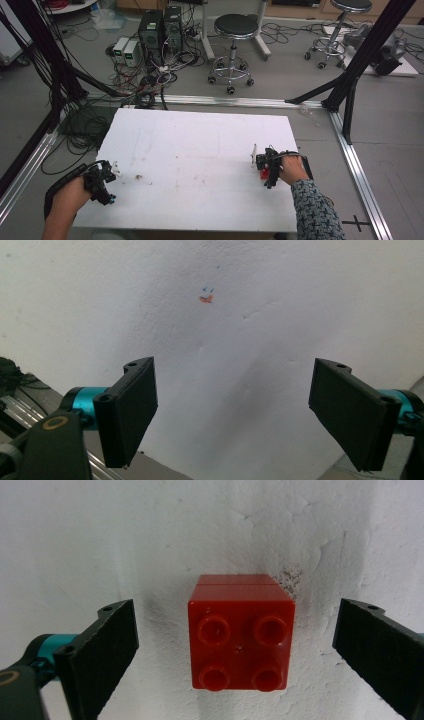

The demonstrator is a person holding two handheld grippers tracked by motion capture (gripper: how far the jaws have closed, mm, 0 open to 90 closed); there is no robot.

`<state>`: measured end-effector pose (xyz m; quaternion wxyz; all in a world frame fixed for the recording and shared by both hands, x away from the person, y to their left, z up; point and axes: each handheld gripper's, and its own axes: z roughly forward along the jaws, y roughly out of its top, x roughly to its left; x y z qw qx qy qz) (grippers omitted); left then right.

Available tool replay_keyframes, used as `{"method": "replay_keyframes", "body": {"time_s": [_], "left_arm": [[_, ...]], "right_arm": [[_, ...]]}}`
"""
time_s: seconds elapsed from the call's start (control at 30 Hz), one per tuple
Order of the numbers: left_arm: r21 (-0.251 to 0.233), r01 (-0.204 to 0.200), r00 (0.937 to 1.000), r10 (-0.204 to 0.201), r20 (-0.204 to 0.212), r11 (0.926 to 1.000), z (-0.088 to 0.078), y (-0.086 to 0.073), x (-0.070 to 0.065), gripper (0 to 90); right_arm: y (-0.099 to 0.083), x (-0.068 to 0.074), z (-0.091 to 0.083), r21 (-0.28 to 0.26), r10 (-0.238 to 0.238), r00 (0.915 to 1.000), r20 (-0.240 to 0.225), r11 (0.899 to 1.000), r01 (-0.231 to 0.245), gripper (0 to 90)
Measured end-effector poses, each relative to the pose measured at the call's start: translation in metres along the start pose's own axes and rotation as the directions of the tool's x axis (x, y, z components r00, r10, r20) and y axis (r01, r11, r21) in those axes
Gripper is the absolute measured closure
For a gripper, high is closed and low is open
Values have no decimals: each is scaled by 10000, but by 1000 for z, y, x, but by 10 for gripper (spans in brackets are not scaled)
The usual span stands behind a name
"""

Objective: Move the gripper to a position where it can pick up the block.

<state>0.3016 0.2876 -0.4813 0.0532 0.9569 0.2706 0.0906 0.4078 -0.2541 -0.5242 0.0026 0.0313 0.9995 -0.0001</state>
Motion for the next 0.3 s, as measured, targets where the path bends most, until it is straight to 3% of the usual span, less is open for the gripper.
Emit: {"method": "replay_keyframes", "body": {"time_s": [0.17,0.2,0.3], "left_arm": [[-52,38,10000,-38,19,10000,0,0,0,198],[-97,115,9999,-115,-10,9999,0,0,-1,199],[-20,-14,10000,15,66,10000,-1,0,0,199]], "right_arm": [[1,1,-1,-86,13,10000,-75,10000,-13,36],[1,0,0,-173,-180,9998,-4,9997,180,36],[1,1,-1,-106,11,10000,-27,9999,-11,36]]}}
